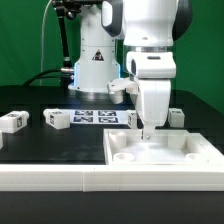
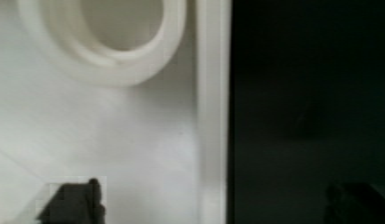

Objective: Assemble one leg

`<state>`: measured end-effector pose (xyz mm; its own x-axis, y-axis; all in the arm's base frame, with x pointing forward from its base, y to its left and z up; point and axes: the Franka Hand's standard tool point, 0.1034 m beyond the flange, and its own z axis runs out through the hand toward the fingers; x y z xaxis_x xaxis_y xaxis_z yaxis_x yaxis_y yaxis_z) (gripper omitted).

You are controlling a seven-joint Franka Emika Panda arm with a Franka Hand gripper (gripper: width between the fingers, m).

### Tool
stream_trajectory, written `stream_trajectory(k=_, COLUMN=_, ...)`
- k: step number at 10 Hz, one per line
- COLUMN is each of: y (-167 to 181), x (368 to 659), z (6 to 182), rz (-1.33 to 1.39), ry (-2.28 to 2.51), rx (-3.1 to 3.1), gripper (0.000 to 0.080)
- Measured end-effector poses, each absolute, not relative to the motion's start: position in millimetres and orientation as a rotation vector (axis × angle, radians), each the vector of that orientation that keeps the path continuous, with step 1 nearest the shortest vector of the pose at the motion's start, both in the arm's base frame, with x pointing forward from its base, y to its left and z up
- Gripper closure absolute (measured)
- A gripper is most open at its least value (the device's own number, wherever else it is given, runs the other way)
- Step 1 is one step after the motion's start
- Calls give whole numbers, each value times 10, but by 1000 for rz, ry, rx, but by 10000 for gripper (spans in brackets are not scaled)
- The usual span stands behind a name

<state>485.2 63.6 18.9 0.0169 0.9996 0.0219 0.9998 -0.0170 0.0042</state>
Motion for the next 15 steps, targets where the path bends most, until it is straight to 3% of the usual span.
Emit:
stream_trajectory(k=4, y=632, x=4853, z=193, rz=-30, ry=-2193, rx=-2232, gripper=151)
stream_trajectory(k=8, y=742, x=4593, z=664, rz=-60, ry=-2071, rx=-2398, gripper=151)
stream_trajectory(k=12, y=752, x=4578, z=669, rz=-63, ry=-1944, rx=-2498, gripper=151)
stream_trajectory(k=15, y=723, x=4426, z=591, rz=-78, ry=-1419, rx=-2787, gripper=151)
